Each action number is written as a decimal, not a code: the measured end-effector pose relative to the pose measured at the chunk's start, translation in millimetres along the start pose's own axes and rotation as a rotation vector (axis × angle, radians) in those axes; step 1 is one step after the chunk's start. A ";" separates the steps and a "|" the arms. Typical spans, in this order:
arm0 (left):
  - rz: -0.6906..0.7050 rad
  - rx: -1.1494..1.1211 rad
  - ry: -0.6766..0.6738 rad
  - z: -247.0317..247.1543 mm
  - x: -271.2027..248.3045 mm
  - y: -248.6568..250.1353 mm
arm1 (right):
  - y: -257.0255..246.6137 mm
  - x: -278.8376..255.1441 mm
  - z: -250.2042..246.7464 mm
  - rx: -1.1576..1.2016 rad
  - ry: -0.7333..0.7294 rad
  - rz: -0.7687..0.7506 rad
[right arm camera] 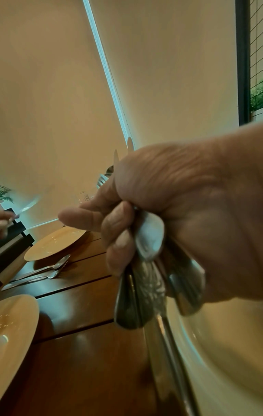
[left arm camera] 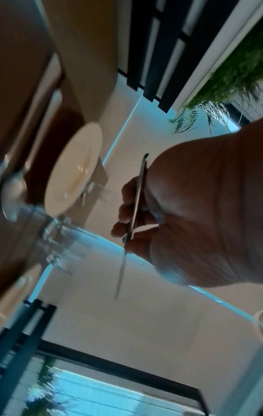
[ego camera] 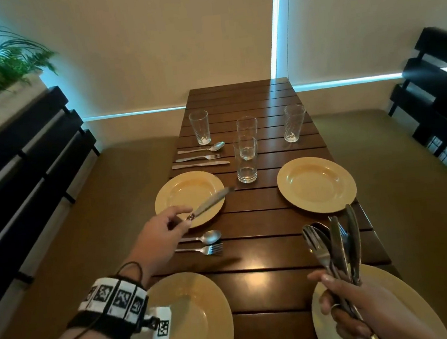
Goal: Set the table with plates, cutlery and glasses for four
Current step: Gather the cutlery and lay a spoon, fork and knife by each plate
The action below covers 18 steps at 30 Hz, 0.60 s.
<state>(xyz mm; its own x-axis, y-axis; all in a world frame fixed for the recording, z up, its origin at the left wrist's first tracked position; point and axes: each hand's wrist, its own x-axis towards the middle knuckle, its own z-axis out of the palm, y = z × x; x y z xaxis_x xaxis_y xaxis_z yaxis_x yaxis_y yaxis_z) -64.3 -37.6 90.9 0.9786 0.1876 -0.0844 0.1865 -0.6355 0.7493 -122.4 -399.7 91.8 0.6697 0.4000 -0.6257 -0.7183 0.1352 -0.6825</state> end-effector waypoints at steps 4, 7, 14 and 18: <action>-0.008 0.405 -0.230 0.1 20.4 -43.8 | 1.0 4.9 -5.8 0.015 0.000 0.015; 0.010 0.567 -0.308 10.1 30.1 -66.3 | 2.4 9.1 -5.3 -0.006 -0.001 0.014; 0.057 0.709 -0.398 27.8 41.6 -93.0 | 1.2 11.9 -1.5 -0.036 0.012 0.010; 0.063 0.727 -0.407 31.3 43.3 -100.2 | -1.2 12.5 -3.8 -0.045 0.007 0.013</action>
<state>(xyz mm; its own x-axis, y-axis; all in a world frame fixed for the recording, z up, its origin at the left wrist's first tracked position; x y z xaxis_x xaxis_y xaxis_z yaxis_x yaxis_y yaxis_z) -37.9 10.8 -8.4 0.9178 -0.0608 -0.3923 0.0035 -0.9869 0.1612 -112.5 -398.4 83.4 0.6617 0.3948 -0.6375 -0.7180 0.0888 -0.6903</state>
